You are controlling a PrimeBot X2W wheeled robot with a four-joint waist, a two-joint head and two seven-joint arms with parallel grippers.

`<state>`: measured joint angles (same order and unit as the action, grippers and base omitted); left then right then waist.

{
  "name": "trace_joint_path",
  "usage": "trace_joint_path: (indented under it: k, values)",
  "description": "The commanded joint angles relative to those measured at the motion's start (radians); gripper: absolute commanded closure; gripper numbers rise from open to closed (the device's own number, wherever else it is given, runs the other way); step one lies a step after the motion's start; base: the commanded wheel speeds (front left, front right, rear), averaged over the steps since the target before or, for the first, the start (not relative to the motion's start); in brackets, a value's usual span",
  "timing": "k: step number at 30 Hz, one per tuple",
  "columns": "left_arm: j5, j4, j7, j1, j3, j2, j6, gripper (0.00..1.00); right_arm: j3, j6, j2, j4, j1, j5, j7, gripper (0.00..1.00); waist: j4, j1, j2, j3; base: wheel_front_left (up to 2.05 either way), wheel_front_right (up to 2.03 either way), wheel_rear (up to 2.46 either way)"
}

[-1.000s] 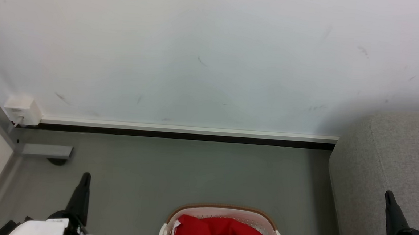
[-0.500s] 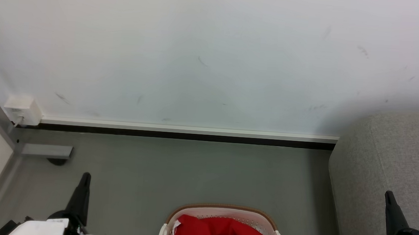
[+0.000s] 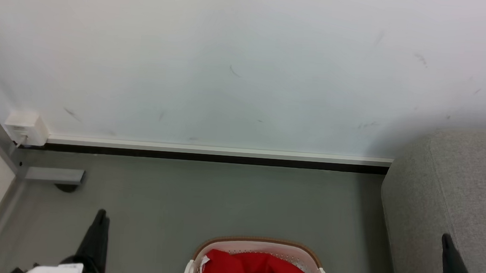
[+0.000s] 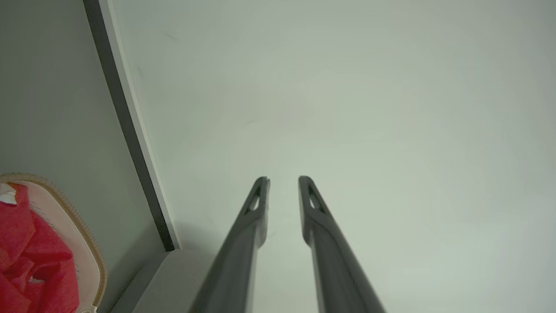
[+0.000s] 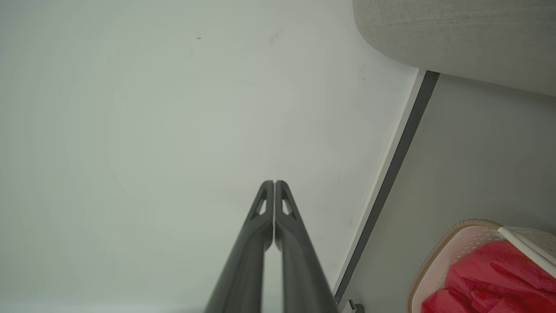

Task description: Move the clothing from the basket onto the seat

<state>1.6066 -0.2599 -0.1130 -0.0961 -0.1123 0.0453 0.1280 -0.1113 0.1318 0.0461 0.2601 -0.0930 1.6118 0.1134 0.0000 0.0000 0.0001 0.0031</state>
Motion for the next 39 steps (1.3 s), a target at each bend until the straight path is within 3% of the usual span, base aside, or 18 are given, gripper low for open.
trace_joint_path:
  k: [1, 10, 20, 39]
  values:
    - [0.0, -0.007, 0.0, 0.007, 0.001, -0.002, -0.001, 0.0, 0.001, 0.0, -0.002, 0.008, 0.007, 0.0, 0.0, 0.0, 0.0, 0.0, -0.0001, 0.0, 0.0, 0.0, 0.0]
    - [-0.021, -0.01, 0.042, 0.022, 0.038, -0.004, -0.002, 0.0, 0.023, 0.0, -0.003, -0.014, 0.038, -0.03, -0.042, 0.0, 0.001, 0.0, -0.0001, 0.0, 0.0, 0.0, 0.0]
    - [-0.104, 0.008, 0.088, 0.028, 0.077, -0.002, -0.012, 0.0, 0.038, 0.0, 0.0, -0.058, 0.057, -0.198, -0.088, 0.0, 0.002, 0.0, -0.0001, 0.001, 0.0, 0.0, 0.0]
    - [-0.47, 0.072, 0.165, 0.042, 0.152, 0.001, -0.079, 0.0, 0.119, -0.001, 0.04, -0.137, 0.077, -0.639, -0.164, 0.0, 0.009, 0.0, -0.0001, 0.002, 0.0, 0.0, 0.0]
